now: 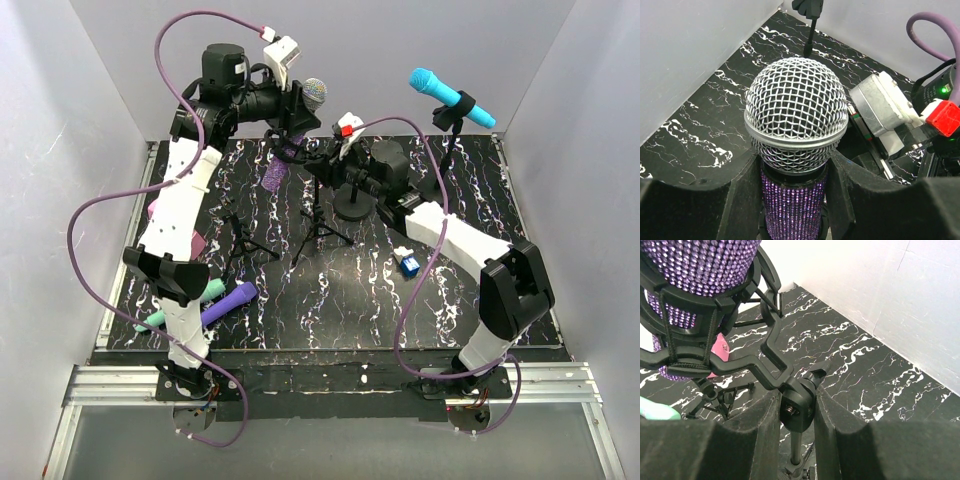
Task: Remove the microphone from the stand
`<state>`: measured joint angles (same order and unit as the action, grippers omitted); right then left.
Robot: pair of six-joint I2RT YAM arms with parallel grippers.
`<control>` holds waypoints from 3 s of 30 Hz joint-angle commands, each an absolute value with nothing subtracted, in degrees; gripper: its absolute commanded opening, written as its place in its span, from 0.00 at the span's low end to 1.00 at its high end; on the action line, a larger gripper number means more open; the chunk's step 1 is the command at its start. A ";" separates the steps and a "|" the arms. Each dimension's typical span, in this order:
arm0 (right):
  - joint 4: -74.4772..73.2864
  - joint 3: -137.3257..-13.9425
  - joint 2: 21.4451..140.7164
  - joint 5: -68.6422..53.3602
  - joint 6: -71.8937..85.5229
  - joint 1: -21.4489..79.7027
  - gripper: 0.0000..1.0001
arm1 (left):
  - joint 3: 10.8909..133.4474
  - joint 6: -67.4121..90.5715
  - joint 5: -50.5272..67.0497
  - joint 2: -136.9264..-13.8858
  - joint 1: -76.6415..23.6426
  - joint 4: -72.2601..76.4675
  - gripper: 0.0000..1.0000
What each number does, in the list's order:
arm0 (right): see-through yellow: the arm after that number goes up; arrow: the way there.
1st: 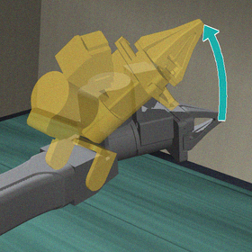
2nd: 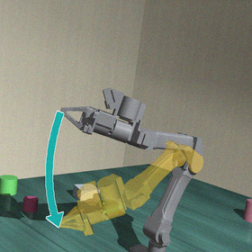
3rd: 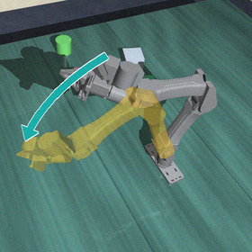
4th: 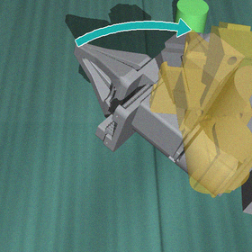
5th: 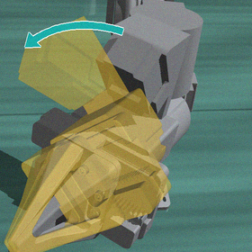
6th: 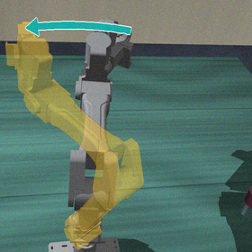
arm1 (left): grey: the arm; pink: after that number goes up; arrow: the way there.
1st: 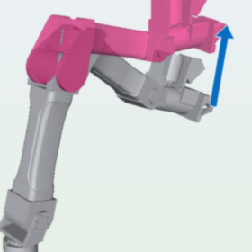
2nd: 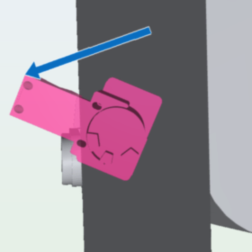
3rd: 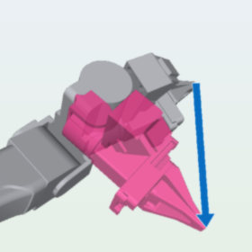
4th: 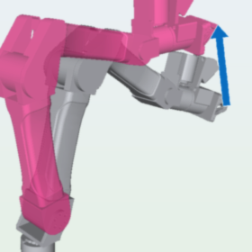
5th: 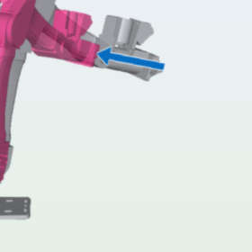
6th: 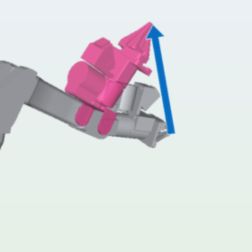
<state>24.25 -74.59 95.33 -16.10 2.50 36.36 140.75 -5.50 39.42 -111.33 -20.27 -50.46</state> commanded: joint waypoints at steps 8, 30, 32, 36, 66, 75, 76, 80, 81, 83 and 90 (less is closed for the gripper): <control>18.80 -67.86 95.19 -19.07 -14.05 40.87 0.01 | 147.56 -7.47 37.71 -110.48 -21.71 -43.32 0.00; 15.21 -68.55 97.12 -18.99 -14.51 41.93 0.01 | 154.86 -12.30 28.92 -114.61 -29.00 -23.40 0.00; 15.12 -69.52 97.38 -17.33 -12.93 41.49 0.01 | 154.95 -14.40 26.29 -113.04 -29.35 -19.26 0.00; 12.49 -72.77 97.82 -16.52 -10.81 39.99 0.04 | 151.10 -26.77 15.58 -107.95 -31.03 -14.42 0.00; -5.80 -70.50 76.74 -20.83 -10.72 35.07 0.79 | 87.30 -38.22 11.93 -54.32 -30.67 -78.65 0.00; -8.26 -66.80 72.25 -18.37 -11.25 35.07 0.79 | 67.70 -29.89 28.20 -57.83 -30.67 -68.85 0.00; -8.35 -66.45 71.99 -18.20 -11.34 35.07 0.79 | 65.33 -29.10 28.39 -57.75 -30.67 -65.51 0.00; -8.96 -66.09 71.19 -17.23 -11.69 34.98 0.79 | 56.45 -28.21 25.13 -56.25 -30.67 -53.72 0.00; -9.14 -66.09 71.02 -16.97 -11.86 34.98 0.79 | 54.86 -28.65 25.92 -56.42 -30.67 -52.22 0.00; -9.66 -66.18 70.67 -16.18 -12.22 34.98 0.79 | 51.52 -28.22 26.63 -57.47 -30.67 -49.94 0.00; -12.39 -66.97 69.08 -14.85 -13.18 34.89 0.79 | 44.21 -24.88 23.46 -63.97 -30.67 -38.07 0.08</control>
